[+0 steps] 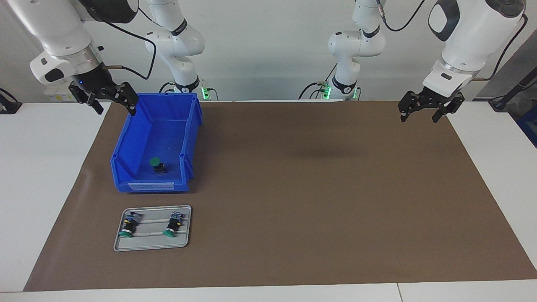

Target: Place and press button with both arms

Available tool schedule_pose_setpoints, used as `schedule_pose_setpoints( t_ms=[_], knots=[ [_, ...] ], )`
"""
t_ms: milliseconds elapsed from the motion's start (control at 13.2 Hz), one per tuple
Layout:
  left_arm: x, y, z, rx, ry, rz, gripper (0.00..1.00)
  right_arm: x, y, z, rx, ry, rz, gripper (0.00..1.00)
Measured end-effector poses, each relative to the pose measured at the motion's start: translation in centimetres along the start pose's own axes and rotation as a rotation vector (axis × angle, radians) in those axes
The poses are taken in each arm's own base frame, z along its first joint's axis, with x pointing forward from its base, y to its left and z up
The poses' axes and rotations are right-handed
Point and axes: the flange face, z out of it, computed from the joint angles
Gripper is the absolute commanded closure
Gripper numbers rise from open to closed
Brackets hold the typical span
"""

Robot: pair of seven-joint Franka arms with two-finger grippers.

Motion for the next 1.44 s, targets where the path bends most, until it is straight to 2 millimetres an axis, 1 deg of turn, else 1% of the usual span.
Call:
schedule_pose_setpoints(
  t_ms=[529, 1133, 1435],
  knots=[
    [0.0, 0.0, 0.0, 0.0, 0.0, 0.0, 0.0, -0.2, -0.08, 0.63, -0.012, -0.019, -0.013, 0.0],
    [0.0, 0.0, 0.0, 0.0, 0.0, 0.0, 0.0, -0.7, -0.65, 0.64, -0.034, -0.02, -0.031, 0.0],
    [0.0, 0.0, 0.0, 0.0, 0.0, 0.0, 0.0, -0.75, -0.5, 0.55, -0.033, -0.018, -0.028, 0.0]
  ],
)
